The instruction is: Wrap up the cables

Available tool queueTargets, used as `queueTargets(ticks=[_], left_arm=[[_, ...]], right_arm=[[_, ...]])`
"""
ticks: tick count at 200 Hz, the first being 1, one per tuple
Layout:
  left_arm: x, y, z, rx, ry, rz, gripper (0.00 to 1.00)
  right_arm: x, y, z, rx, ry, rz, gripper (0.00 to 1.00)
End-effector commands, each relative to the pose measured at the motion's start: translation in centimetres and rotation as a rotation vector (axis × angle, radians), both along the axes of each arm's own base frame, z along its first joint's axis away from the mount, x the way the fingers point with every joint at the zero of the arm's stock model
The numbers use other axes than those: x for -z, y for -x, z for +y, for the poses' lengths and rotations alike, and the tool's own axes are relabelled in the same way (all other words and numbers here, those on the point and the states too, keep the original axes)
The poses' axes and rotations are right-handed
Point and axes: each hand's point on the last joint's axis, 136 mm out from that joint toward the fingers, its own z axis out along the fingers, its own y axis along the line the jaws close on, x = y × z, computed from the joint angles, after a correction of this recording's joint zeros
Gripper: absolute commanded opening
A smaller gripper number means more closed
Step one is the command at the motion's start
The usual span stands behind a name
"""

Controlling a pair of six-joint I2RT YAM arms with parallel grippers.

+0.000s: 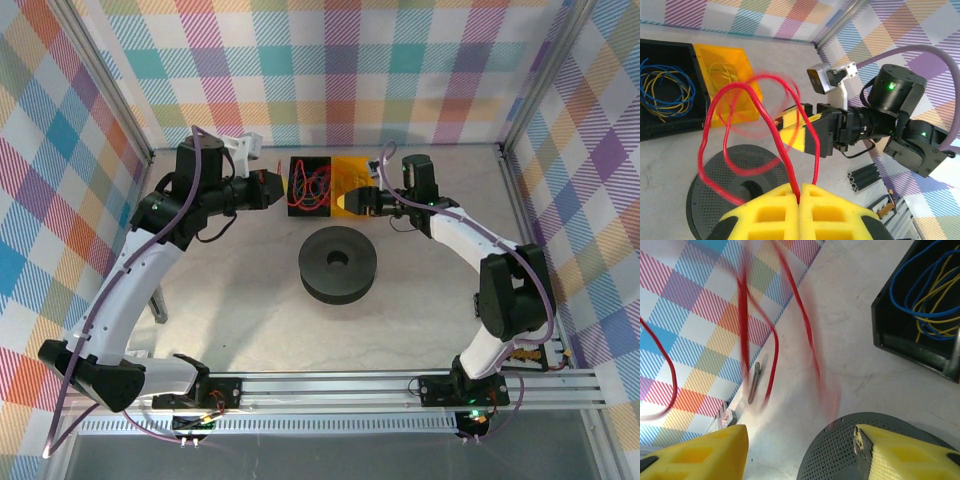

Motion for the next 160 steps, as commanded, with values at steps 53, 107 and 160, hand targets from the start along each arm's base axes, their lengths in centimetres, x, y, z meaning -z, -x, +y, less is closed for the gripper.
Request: queueTargets(ticks=[53, 107, 160], left_arm=[[-2.6, 1.5, -0.4, 0.031, 0.052, -0.047, 0.00], [-3.2, 2.2, -0.5, 0.049, 0.067, -0.063, 0.00], [-3.8, 2.8, -0.9, 0.080, 0.090, -0.078, 0.00]], right_arm=[[-2.0, -1.3, 1.3, -0.016, -0.020, -0.091, 0.48], [-1.9, -1.8, 1.6, -0.016, -0.012, -0.096, 0.41], [-1.4, -2.2, 1.4, 0.002, 0.022, -0.106, 0.39]])
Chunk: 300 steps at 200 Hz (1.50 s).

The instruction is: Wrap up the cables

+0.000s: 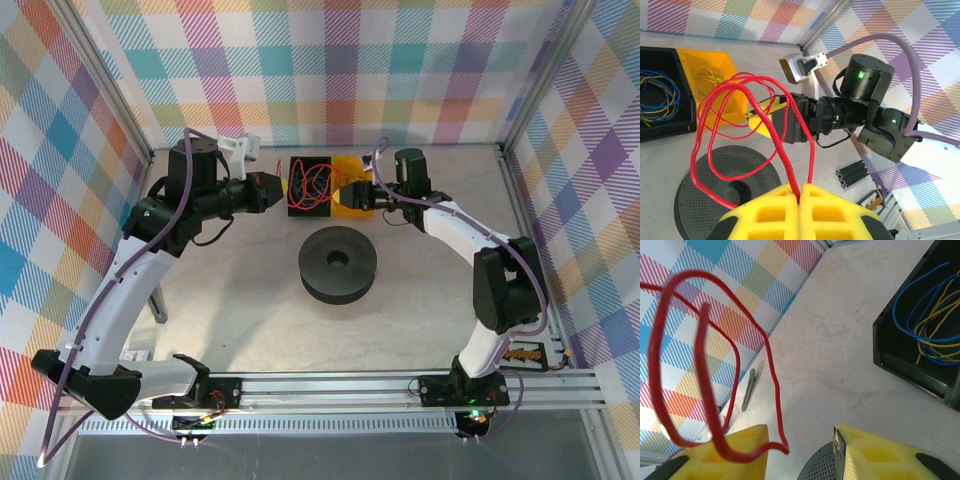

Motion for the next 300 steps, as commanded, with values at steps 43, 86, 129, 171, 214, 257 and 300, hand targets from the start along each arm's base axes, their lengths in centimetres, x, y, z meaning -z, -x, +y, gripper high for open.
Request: queueTargets(ticks=[43, 86, 129, 171, 214, 257, 300], left_arm=[[-1.4, 1.5, -1.0, 0.068, 0.046, -0.025, 0.00], [-0.7, 1.6, -1.1, 0.077, 0.035, -0.006, 0.00], [0.3, 1.7, -1.3, 0.087, 0.033, 0.018, 0.00], [0.9, 1.8, -1.4, 0.093, 0.038, 0.031, 0.00], [2.1, 1.6, -1.2, 0.075, 0.021, 0.043, 0.00], [3.4, 1.2, -1.0, 0.059, -0.001, 0.051, 0.00], [4.0, 0.6, -0.8, 0.052, -0.008, 0.057, 0.00]], right_arm=[[-2.3, -0.9, 0.6, -0.004, -0.002, -0.094, 0.38], [-3.9, -1.2, 0.6, 0.007, -0.026, -0.147, 0.37], [-5.0, -1.3, 0.1, 0.045, -0.020, -0.194, 0.32], [-6.0, -1.3, -0.7, 0.097, -0.016, -0.250, 0.17], [-6.6, -0.9, -2.4, 0.152, 0.012, -0.299, 0.00], [-6.0, -0.4, -7.1, 0.231, 0.056, -0.295, 0.00], [-5.6, 0.4, -11.0, 0.297, 0.092, -0.282, 0.00]])
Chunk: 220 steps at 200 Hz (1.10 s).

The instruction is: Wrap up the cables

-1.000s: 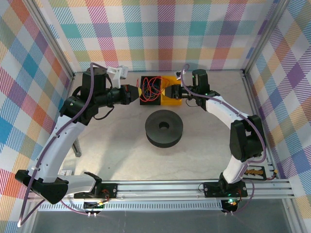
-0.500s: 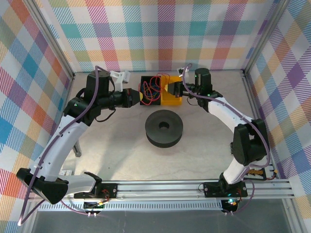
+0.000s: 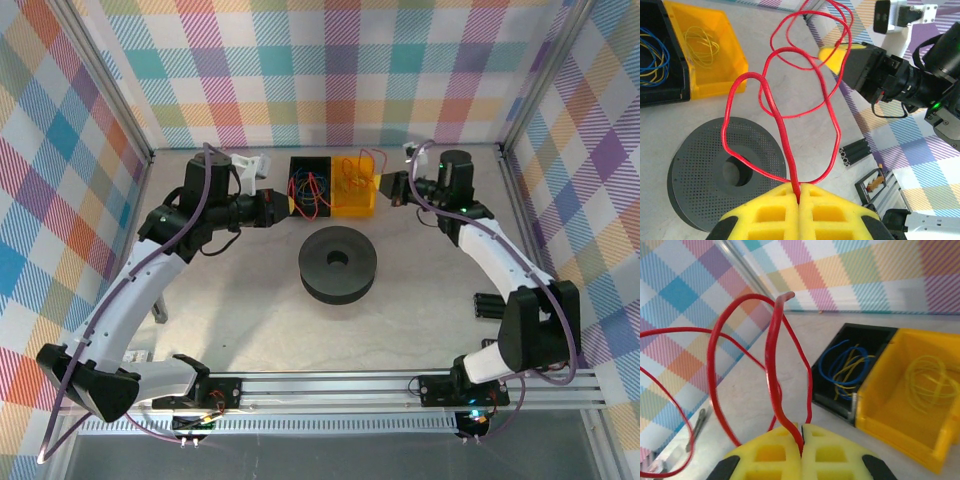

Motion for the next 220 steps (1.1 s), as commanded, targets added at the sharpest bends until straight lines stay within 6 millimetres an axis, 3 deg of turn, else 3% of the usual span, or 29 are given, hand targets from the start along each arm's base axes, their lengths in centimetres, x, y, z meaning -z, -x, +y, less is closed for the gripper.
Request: queueTargets(ticks=[1, 17, 34, 75, 98, 135, 167, 220], left_arm=[[-0.9, 0.1, 0.2, 0.001, 0.013, -0.033, 0.00], [-0.9, 0.2, 1.0, -0.015, -0.016, -0.043, 0.00], [-0.6, -0.3, 3.5, -0.101, -0.060, -0.046, 0.00], [2.5, -3.0, 15.0, -0.511, -0.143, 0.023, 0.00], [3.6, -4.3, 20.2, -0.673, -0.155, 0.052, 0.00], [2.8, -6.4, 25.9, -0.834, -0.107, 0.041, 0.00], [1.7, -7.6, 31.2, -0.952, -0.052, 0.031, 0.00], [-1.4, -7.2, 37.5, -1.089, -0.004, -0.013, 0.00]], right_arm=[[-0.4, 0.8, -1.7, 0.025, 0.023, -0.026, 0.00], [-0.3, 0.7, -3.4, 0.084, 0.024, -0.022, 0.00], [0.1, 0.2, -6.0, 0.170, 0.027, 0.000, 0.00], [0.3, -0.7, -13.7, 0.376, -0.012, 0.064, 0.00], [0.5, -1.1, -17.4, 0.487, -0.061, 0.106, 0.00], [0.9, -0.9, -22.1, 0.627, -0.126, 0.150, 0.00], [1.2, -0.5, -24.8, 0.689, -0.170, 0.184, 0.00], [3.3, -0.1, -28.4, 0.781, -0.285, 0.257, 0.00]])
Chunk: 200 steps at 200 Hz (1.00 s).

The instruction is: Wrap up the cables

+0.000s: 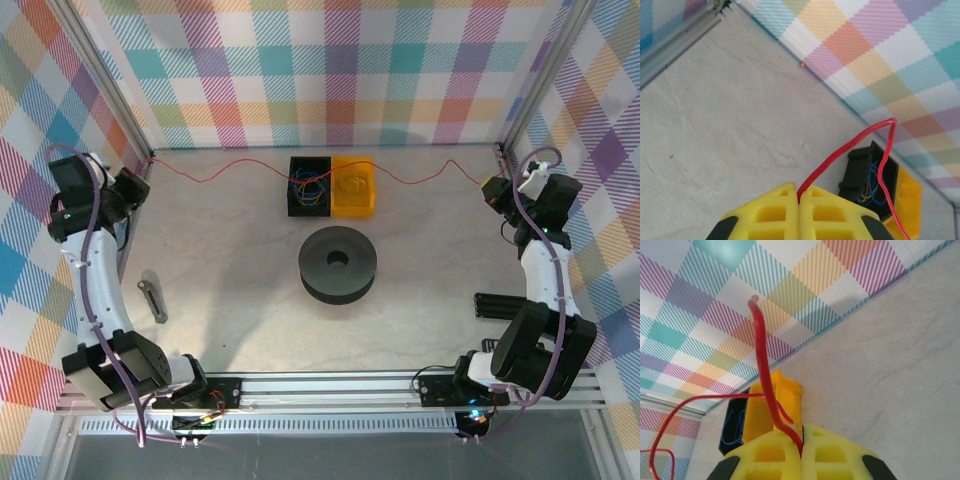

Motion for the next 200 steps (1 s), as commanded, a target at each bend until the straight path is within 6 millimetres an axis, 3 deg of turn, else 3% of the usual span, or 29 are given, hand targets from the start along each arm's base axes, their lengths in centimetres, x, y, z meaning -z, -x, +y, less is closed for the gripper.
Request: queueTargets(ticks=[1, 49, 92, 200], left_arm=[[-4.1, 0.2, 3.8, -0.108, -0.030, -0.105, 0.00], [-5.3, 1.6, 8.0, -0.195, 0.006, -0.152, 0.00], [-5.6, 2.9, 10.1, -0.246, 0.017, -0.168, 0.00], [-5.9, 4.6, 13.1, -0.327, 0.026, -0.189, 0.00]], right_arm=[[1.1, 0.3, -3.3, 0.119, -0.070, 0.024, 0.00], [3.1, 0.6, -5.6, 0.189, -0.206, 0.032, 0.00], [5.1, 0.4, -6.9, 0.240, -0.366, 0.017, 0.00], [7.5, -0.6, -9.9, 0.371, -0.695, -0.064, 0.00]])
